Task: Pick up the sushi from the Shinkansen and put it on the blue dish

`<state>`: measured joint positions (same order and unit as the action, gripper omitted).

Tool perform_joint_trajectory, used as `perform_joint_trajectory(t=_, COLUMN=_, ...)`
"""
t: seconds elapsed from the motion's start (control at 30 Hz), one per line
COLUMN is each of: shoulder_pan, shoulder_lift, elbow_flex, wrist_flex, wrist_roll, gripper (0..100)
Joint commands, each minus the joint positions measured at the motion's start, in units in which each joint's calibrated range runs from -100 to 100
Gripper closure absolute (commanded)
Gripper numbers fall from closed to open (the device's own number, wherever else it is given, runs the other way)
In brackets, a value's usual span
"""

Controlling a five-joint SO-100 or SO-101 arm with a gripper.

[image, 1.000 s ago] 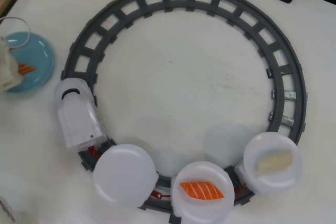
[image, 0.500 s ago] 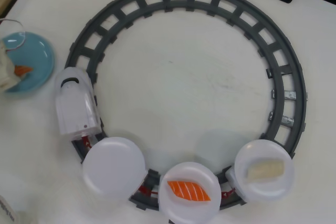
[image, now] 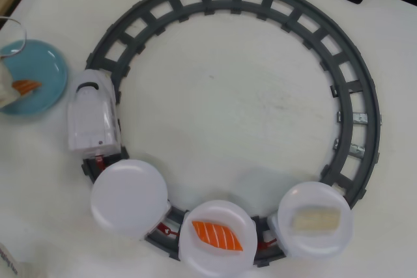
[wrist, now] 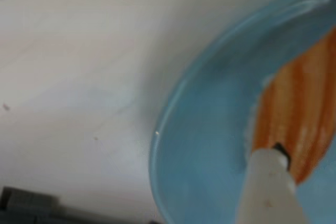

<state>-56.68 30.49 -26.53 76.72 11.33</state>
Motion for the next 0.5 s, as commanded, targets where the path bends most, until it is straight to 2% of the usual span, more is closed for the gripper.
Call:
perform_joint_trajectory(t=0.0, shoulder_pan=-0.2, shoulder_lift=-1.5, elbow_flex=-7.4, wrist_flex=4.7, wrist_roll=0.2, gripper=82)
perform_joint_trajectory(t=0.27, shoulder_pan=3.5, shoulder_lift=-3.3, elbow_flex=-18.1, wrist_flex=16.0, wrist_roll=-0.2, gripper=82)
perform_joint_trajectory(t=0.47, shoulder_pan=4.1, shoulder_lift=-16.3, elbow_flex=-19.1, wrist_flex=21.2, wrist_roll=-0.3, gripper=82)
